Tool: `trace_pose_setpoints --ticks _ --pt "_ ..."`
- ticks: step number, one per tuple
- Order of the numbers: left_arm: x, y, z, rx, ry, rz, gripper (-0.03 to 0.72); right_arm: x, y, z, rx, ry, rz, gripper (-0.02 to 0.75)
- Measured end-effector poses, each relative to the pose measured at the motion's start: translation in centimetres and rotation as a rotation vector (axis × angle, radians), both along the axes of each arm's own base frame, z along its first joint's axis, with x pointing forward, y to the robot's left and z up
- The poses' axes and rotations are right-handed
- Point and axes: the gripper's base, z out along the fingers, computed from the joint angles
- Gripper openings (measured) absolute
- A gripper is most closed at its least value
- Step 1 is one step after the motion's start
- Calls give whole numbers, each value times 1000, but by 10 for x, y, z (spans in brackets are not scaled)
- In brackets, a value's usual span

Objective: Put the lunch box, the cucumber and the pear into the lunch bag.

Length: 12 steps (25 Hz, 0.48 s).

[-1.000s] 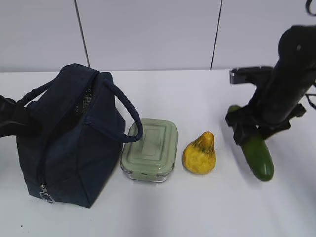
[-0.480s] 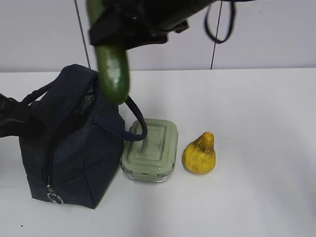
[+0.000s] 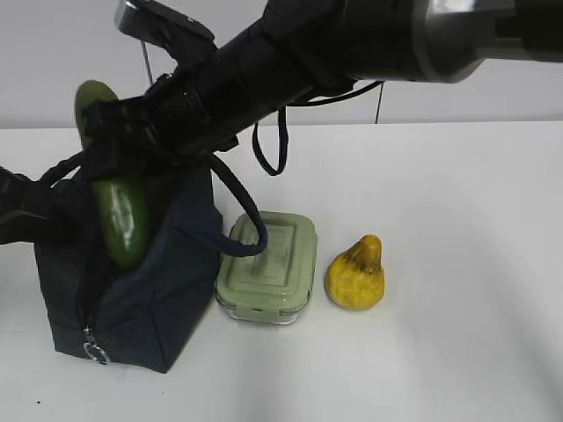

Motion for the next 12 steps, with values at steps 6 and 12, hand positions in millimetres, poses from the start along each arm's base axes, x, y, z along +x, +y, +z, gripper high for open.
trace_pose_setpoints --ticks 6,12 --pt "0 0 0 -2 -2 3 -19 5 -12 -13 -181 2 -60 403" --pt "0 0 0 -2 -3 3 -19 4 -11 -7 -196 1 -28 596"
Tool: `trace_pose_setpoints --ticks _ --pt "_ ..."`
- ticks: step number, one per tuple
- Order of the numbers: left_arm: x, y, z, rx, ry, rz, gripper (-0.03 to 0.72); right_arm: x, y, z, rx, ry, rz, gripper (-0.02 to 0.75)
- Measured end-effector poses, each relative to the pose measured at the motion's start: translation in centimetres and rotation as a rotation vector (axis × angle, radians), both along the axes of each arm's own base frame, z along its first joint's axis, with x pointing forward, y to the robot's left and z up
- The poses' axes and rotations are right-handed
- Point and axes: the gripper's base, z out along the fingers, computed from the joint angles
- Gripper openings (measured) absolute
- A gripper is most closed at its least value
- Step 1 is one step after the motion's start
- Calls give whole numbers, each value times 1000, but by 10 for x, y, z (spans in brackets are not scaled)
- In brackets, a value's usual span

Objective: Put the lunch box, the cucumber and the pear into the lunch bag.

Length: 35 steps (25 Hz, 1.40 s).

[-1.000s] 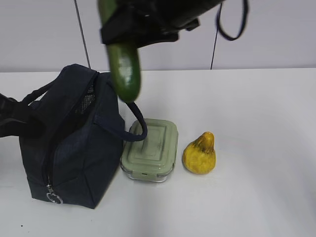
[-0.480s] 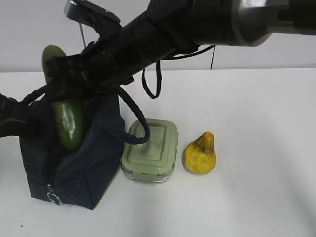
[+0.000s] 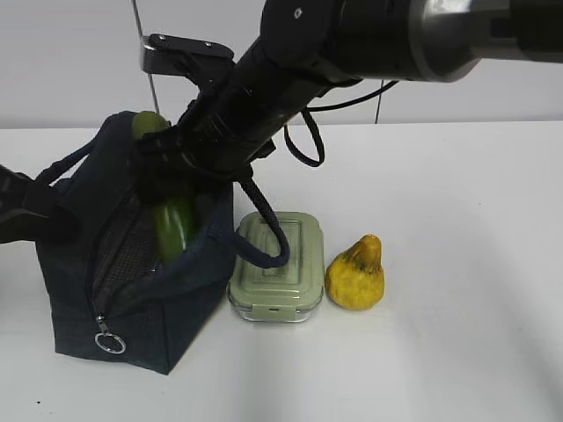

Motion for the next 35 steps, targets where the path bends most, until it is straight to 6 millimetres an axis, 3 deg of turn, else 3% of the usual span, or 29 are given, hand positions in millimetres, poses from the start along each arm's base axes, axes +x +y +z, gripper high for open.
trace_pose_setpoints --ticks 1,5,7,10,16,20,26,32,35 --pt "0 0 0 0 0 0 -19 0 1 3 0 -4 13 622" --pt "0 0 0 0 0 0 -19 -3 -5 38 -10 -101 48 608" --pt "0 0 0 1 0 0 -19 -6 -19 59 -62 -164 24 605" --pt "0 0 0 1 0 0 -19 -3 -47 72 -188 -181 -62 600" --pt "0 0 0 2 1 -2 -19 18 -123 46 -447 15 -246 586" --pt "0 0 0 3 0 -2 -19 16 -151 11 -494 164 -266 585" --pt "0 0 0 4 0 -2 -19 6 -157 -26 -470 249 -232 584" --pt "0 0 0 4 0 -2 -19 11 -148 -53 -432 316 -199 583" --pt "0 0 0 4 0 -2 -19 14 -146 -69 -438 356 -190 540"
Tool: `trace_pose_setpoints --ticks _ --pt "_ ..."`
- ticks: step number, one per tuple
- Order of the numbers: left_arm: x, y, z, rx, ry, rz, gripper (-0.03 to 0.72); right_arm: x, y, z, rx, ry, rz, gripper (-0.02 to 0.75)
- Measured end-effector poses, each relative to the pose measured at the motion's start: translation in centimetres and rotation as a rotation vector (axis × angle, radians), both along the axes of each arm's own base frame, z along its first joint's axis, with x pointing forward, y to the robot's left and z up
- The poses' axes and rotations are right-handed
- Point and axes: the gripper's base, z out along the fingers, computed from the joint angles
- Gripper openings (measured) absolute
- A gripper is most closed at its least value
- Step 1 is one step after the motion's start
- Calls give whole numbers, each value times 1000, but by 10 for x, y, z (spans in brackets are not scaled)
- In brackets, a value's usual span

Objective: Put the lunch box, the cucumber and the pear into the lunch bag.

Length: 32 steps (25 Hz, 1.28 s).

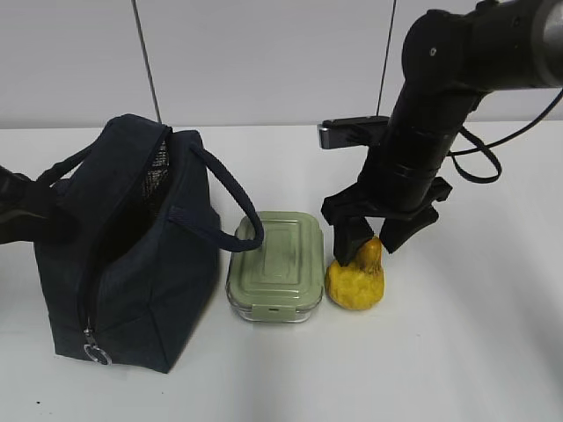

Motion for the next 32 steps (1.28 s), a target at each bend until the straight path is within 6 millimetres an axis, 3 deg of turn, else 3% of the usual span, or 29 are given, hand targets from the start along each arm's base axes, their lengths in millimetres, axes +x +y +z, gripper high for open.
trace_pose_setpoints --ticks 1,4,5,8,13,17,19,22,26,32 --pt "0 0 0 0 0 0 -19 0 0 -3 -2 6 1 502" --pt "0 0 0 0 0 0 -19 0 0 -6 -12 21 7 225" --pt "0 0 0 0 0 0 -19 0 -1 -4 -15 14 9 178" --pt "0 0 0 1 0 0 -19 -1 -6 11 -50 -38 17 154" --pt "0 0 0 1 0 0 -19 -6 -7 103 19 -296 33 146" --pt "0 0 0 1 0 0 -19 -25 35 169 361 -462 193 146" --pt "0 0 0 1 0 0 -19 -33 58 186 503 -509 262 146" --pt "0 0 0 1 0 0 -19 -39 92 182 594 -506 327 143" --pt "0 0 0 1 0 0 -19 -34 125 142 587 -415 373 140" --pt "0 0 0 2 0 -1 -19 -20 132 90 457 -307 381 136"
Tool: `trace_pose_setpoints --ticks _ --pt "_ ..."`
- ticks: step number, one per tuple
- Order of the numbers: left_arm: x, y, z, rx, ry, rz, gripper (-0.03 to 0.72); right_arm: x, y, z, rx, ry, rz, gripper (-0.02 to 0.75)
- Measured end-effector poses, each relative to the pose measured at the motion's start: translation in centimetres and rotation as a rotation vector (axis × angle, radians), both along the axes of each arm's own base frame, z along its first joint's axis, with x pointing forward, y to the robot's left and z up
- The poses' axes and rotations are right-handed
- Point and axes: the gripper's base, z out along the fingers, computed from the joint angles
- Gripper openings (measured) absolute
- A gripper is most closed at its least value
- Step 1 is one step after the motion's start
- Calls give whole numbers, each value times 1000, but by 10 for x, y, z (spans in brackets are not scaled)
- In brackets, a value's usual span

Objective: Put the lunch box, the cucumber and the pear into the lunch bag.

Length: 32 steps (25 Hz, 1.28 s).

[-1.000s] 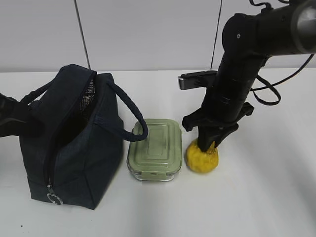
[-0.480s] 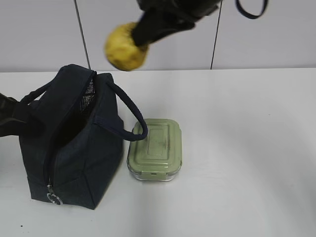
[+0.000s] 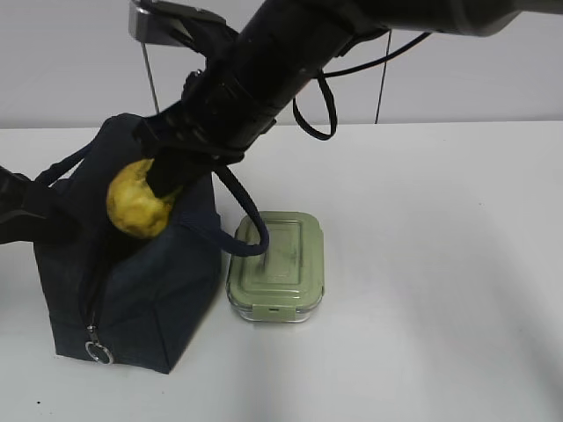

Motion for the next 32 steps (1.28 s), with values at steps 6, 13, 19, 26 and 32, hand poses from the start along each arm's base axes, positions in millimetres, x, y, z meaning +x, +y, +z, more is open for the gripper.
trace_pose_setpoints --ticks 6,13,19,26,32 --pt "0 0 0 0 -2 1 -19 1 9 -9 66 62 25 289" --pt "0 0 0 3 -2 0 -19 14 -30 31 95 19 -68 588" --pt "0 1 0 9 -3 -2 -19 33 -117 25 17 69 -269 561" --pt "0 1 0 9 -3 -3 -19 12 -169 -73 112 349 -449 559" --pt "0 1 0 10 -5 -1 -19 10 -173 -115 210 397 -468 586"
